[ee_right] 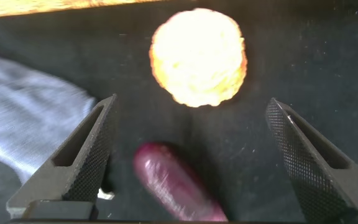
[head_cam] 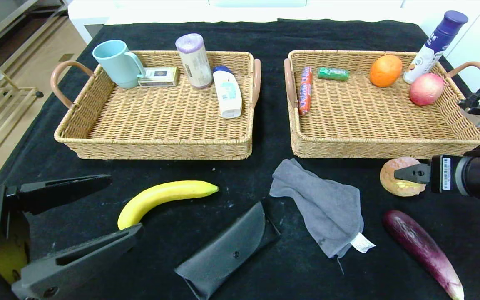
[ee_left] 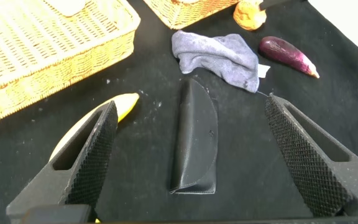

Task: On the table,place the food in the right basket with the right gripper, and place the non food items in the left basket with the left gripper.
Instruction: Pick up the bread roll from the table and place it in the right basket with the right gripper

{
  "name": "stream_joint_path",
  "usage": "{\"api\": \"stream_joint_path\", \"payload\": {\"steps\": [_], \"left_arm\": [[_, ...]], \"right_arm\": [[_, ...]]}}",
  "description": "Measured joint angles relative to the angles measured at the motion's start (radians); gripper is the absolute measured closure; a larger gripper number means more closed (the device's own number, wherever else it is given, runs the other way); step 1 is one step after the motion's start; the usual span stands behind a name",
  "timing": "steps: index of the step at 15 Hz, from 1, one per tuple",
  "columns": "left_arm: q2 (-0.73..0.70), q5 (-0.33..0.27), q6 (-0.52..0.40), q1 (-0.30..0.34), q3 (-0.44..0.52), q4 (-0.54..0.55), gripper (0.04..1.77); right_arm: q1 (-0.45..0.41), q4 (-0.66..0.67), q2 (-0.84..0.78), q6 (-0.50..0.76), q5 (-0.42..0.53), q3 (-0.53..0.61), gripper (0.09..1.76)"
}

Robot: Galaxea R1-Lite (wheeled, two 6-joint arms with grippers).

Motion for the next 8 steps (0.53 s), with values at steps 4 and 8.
{"api": "stream_joint_path", "payload": {"steps": [4,8], "left_arm": [[-0.009,0.000,0.004,0.000,0.002,0.000,0.09],[-0.014,0.000,0.004,0.000,0.002,0.000,0.09]], "right_arm": [[-0.013,-0.007,0.042,0.000,0.000,-0.005,0.14],[-0.029,-0.021,0.080,-0.001,-0.006,-0.016,0.14]]}}
